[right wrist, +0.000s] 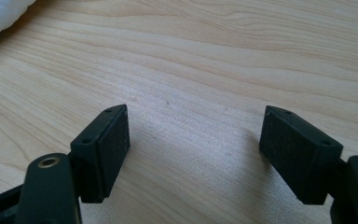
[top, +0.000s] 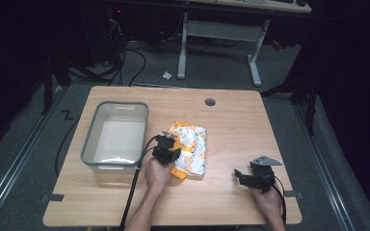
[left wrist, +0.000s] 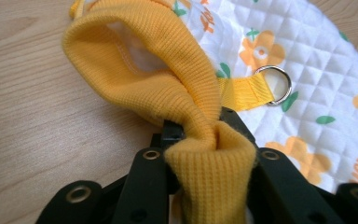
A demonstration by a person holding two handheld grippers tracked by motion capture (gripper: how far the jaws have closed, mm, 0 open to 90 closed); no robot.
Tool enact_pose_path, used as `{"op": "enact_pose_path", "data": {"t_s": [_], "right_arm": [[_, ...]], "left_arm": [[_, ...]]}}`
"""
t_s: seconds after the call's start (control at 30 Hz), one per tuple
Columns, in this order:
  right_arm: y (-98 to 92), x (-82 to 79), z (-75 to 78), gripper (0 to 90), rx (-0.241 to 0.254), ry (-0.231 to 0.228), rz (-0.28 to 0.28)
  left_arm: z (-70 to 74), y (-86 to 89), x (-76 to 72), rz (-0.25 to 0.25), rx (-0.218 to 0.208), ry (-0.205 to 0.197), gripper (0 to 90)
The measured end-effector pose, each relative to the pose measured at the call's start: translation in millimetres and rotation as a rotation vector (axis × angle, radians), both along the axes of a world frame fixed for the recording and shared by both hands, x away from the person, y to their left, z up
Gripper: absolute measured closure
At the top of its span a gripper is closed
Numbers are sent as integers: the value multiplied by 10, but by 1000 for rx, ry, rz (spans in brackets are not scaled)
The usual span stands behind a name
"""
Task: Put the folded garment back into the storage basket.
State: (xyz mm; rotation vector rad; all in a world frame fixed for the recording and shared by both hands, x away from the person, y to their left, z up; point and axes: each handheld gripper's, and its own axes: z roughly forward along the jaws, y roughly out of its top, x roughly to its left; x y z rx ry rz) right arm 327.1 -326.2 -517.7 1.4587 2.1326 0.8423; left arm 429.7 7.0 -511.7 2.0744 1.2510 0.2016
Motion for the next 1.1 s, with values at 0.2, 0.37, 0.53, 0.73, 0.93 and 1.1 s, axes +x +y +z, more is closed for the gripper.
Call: {"op": "enact_pose_path", "data": {"t_s": [0.2, 0.37, 0.53, 0.73, 0.93, 1.1], "right_arm": [[0, 0, 0, 247, 0, 0, 0], [0, 0, 0, 247, 0, 0, 0], [0, 0, 0, 247, 0, 0, 0], [0, 0, 0, 247, 0, 0, 0], [0, 0, 0, 246, 0, 0, 0], [-1, 0, 0, 247, -1, 0, 1]], "left_arm": [[87, 21, -19, -31, -98, 20, 762], [229, -5, -64, -58, -109, -20, 766], [358, 11, -115, -73, -155, -53, 766], [483, 89, -168, -77, -203, -71, 769], [592, 135, -200, -96, -209, -85, 771], [707, 148, -235, -108, -222, -112, 770]]}}
